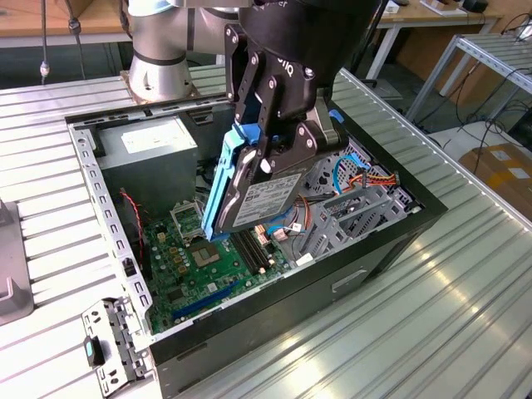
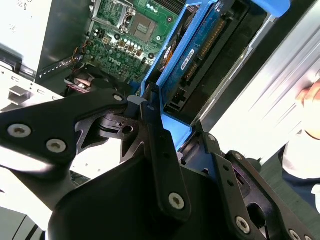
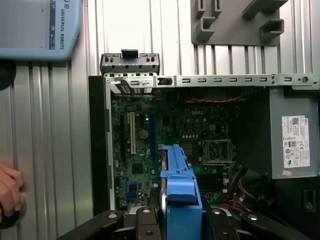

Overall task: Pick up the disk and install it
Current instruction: 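Insert the disk into the insertion slot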

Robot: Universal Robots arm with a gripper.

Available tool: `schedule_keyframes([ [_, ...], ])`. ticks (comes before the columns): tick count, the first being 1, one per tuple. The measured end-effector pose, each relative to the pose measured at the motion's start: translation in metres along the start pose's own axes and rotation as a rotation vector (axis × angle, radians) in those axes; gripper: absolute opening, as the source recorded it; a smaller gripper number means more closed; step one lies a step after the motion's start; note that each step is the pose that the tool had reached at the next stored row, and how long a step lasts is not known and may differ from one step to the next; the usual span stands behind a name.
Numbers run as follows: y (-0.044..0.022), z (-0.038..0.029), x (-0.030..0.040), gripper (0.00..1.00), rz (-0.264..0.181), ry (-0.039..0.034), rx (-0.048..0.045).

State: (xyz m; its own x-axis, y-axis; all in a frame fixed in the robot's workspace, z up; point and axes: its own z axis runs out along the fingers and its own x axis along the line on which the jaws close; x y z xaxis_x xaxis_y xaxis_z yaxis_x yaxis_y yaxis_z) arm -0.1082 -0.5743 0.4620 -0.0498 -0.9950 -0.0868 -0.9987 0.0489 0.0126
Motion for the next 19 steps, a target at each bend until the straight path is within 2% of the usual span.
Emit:
schedule_keyframes([
  [14,-0.0115,0.0,0.0045,0.37,0.0,0.0,0.0],
  [17,-0.0152,0.0,0.0061,0.37,0.0,0.0,0.0],
  [19,-0.0214,0.0,0.0066,0.37,0.0,0.0,0.0],
])
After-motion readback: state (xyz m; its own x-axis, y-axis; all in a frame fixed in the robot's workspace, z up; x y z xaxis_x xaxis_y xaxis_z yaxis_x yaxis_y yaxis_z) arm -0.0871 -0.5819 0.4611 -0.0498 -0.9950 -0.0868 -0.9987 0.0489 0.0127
